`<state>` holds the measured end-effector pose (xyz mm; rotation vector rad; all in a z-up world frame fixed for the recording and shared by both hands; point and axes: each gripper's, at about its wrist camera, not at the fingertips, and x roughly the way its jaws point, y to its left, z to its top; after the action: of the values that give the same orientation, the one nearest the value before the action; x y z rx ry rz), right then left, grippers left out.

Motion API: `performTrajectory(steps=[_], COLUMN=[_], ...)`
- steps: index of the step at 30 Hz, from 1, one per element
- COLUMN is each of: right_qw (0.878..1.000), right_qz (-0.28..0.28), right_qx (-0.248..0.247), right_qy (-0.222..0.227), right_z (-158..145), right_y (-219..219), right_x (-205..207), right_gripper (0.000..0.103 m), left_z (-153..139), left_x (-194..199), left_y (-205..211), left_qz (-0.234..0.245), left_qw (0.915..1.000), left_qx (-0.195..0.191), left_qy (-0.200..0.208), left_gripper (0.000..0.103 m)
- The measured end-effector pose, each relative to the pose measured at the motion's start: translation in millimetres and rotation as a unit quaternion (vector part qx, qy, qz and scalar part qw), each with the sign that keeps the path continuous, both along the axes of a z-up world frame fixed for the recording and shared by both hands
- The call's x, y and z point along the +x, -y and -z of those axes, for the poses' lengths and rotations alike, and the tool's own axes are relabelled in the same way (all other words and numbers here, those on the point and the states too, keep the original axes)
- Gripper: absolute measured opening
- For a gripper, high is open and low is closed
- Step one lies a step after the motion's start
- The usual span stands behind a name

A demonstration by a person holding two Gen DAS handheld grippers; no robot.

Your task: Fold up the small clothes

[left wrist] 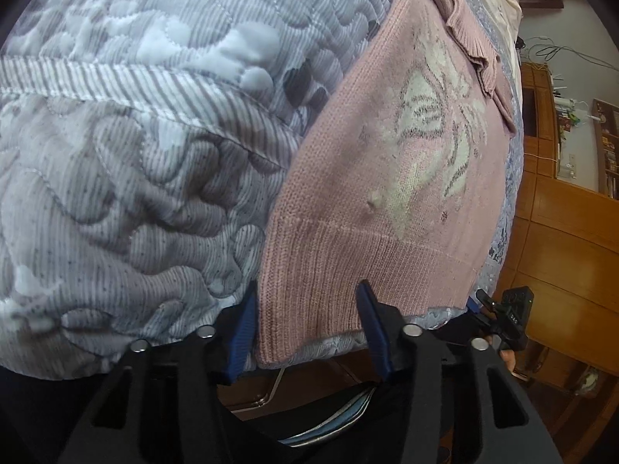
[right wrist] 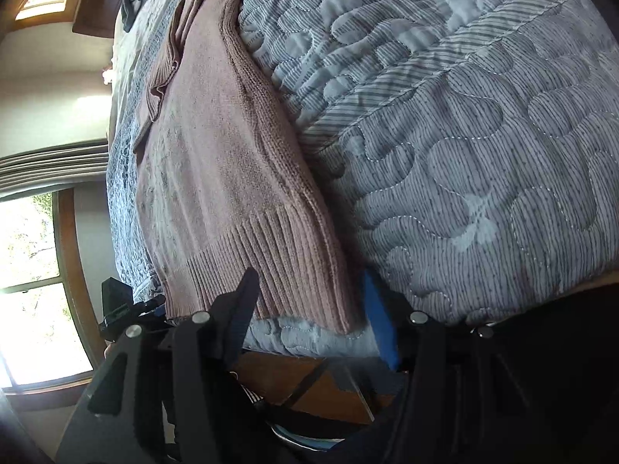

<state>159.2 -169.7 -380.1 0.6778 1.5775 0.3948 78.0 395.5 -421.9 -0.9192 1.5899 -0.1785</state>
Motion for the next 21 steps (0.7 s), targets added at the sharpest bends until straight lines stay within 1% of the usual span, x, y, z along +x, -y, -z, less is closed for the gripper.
performTrajectory(steps=[1, 2, 4, 6, 7, 8, 9, 11, 16, 21], right_qw=[1.0, 1.0, 1.0, 1.0, 1.0, 1.0, 0.999, 0.999, 0.999, 0.996], right_qz=[-0.001, -0.004, -0.009, -0.017, -0.023, -0.027, -0.033, -0.036, -0.004, 0.013], right_qx=[-0.001, -0.001, -0.002, -0.001, -0.001, -0.003, -0.007, -0.015, 0.028, 0.072], right_qy=[0.0, 0.0, 0.0, 0.0, 0.0, 0.0, 0.003, 0.016, 0.04, 0.059], right_z=[0.2, 0.2, 0.0, 0.6, 1.1, 1.7, 2.0, -0.6, -17.9, -39.6], right_y=[-1.0, -1.4, -4.9, -7.8, -8.2, -8.7, -9.2, -7.6, 4.7, 11.6], right_x=[-0.7, -0.9, -2.6, -4.5, -5.9, -7.2, -8.1, -9.6, -12.1, -9.7], right_gripper=[0.054, 0.054, 0.054, 0.052, 0.05, 0.04, 0.024, 0.01, 0.009, 0.009], left_z=[0.8, 1.2, 1.7, 0.2, -0.7, -2.8, -5.4, -10.4, -27.7, -45.1], left_x=[-1.3, -3.2, -8.1, -10.3, -7.9, -9.6, -11.5, -14.3, -23.3, -29.5], left_y=[0.8, -0.6, -6.3, -8.7, -7.0, -7.4, -8.4, -10.3, -19.4, -26.1], left_qz=[0.002, -0.002, -0.02, -0.032, -0.035, -0.037, -0.042, -0.055, -0.1, -0.126], left_qw=[1.0, 1.0, 0.9998, 0.9993, 0.9991, 0.9989, 0.9984, 0.9971, 0.9897, 0.9819], left_qx=[0.003, 0.003, -0.004, -0.011, -0.013, -0.016, -0.02, -0.028, -0.061, -0.085], left_qy=[0.001, 0.002, 0.004, 0.013, 0.019, 0.024, 0.031, 0.044, 0.082, 0.112], left_gripper=[0.034, 0.029, 0.023, 0.015, 0.013, 0.011, 0.011, 0.01, 0.009, 0.009])
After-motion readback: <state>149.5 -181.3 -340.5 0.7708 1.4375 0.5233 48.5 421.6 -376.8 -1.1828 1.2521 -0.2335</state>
